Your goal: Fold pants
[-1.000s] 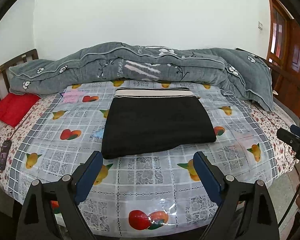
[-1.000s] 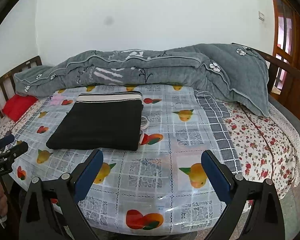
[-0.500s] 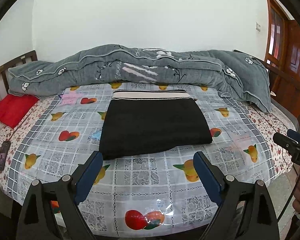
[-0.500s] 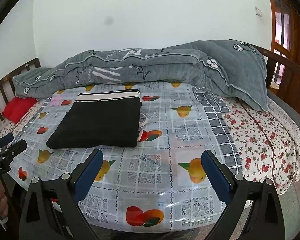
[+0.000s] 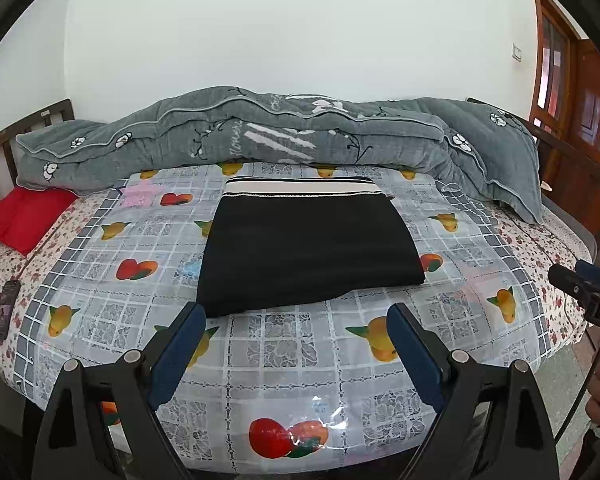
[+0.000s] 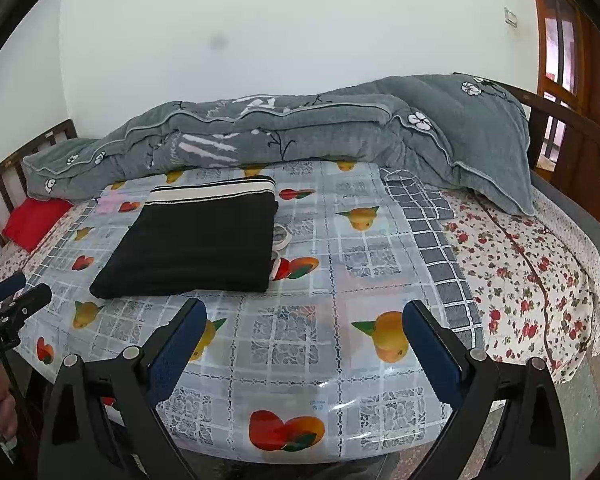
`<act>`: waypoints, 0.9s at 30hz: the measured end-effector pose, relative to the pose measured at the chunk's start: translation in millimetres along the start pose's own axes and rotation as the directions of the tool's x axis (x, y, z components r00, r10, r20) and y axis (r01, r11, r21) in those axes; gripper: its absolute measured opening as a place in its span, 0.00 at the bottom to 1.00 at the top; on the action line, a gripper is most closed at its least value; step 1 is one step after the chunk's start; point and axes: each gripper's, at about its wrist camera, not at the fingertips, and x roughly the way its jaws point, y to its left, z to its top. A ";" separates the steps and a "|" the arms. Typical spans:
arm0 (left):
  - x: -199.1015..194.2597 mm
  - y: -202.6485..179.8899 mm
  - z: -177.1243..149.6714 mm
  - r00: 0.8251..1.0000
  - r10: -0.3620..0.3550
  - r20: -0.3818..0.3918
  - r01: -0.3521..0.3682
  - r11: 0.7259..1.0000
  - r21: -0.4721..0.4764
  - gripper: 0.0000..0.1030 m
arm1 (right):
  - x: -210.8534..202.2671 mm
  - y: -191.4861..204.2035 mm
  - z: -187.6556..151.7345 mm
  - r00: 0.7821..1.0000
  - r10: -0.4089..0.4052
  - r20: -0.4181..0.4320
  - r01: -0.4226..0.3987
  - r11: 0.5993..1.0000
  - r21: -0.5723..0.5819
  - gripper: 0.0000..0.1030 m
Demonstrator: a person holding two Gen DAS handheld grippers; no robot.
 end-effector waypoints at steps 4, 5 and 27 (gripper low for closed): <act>1.4 -0.7 -0.7 1.000 -0.003 -0.001 0.003 1.000 0.001 0.89 | -0.1 -0.7 0.0 1.000 0.000 0.001 0.000 1.000 -0.001 0.94; 1.4 -1.7 -1.0 1.000 -0.002 -0.001 0.002 1.000 0.002 0.89 | 0.2 -0.9 0.2 1.000 0.002 0.001 -0.002 1.000 -0.001 0.94; -0.6 -3.4 0.0 1.000 -0.012 0.005 0.012 1.000 -0.005 0.89 | -3.3 0.7 1.3 1.000 -0.006 0.007 0.006 1.000 0.003 0.94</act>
